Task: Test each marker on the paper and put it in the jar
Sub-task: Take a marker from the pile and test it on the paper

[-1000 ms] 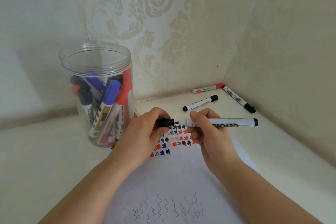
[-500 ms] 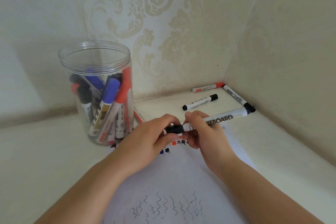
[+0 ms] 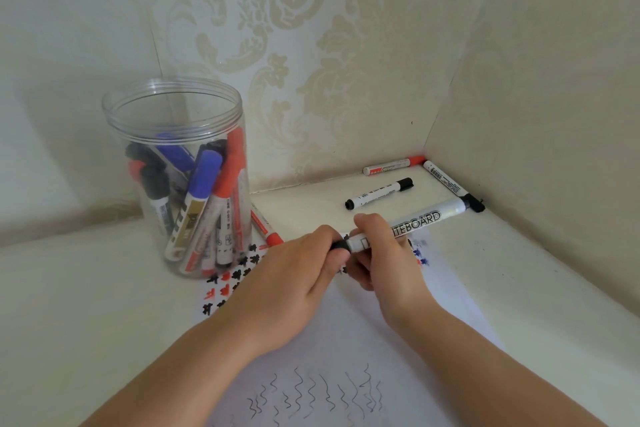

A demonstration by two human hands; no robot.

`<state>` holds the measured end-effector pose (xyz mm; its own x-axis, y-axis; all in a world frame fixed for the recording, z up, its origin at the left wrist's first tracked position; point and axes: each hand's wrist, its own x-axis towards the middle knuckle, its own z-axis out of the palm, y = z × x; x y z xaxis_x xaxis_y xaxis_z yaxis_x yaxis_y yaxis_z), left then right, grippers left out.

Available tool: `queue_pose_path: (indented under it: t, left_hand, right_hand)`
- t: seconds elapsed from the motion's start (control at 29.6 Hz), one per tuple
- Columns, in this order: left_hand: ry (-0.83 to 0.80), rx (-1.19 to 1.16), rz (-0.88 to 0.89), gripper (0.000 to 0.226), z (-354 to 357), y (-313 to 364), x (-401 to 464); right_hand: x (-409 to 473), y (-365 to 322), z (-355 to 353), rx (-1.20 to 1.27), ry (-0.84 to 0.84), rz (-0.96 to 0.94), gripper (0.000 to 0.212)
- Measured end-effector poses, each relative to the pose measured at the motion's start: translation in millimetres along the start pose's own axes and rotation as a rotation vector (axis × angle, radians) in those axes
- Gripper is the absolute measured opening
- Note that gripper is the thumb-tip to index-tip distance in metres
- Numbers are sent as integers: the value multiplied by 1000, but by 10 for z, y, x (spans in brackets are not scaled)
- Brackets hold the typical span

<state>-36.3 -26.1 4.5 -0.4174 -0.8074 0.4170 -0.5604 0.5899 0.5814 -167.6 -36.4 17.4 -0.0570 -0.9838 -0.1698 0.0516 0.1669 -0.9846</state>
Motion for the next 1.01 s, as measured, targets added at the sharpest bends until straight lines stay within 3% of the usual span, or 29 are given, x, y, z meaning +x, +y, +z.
queue_pose_path:
  t: [0.13,0.34,0.51,0.61,0.71,0.88,1.01]
  left_hand:
    - [-2,76,30,46,26,44,3]
    - [44,165,71,41,54,76,-22]
    - [108,110,14,27,4,3,0]
    - [264,-15,-31,13,-111,14,24]
    - [467,-121,23,12,-328,108,53]
    - [770,-105,141,10,-844,266,55]
    - [936,-54,206,18,-1367,364,0]
  right_hand:
    - [-67,35,54,98,37,18,46]
    - [-107,53,74,74,40,2,23]
    - [-61,57,52,-106,-31,11,51]
    - [-59,-86,-31,-205,-111,-3,61]
    - [-69,-200,-140,-201,-110,-38,64]
    - [-39,-261,-208,-196,-39,-58,33]
    - [22,-241,-179,-296,-63,-32,27]
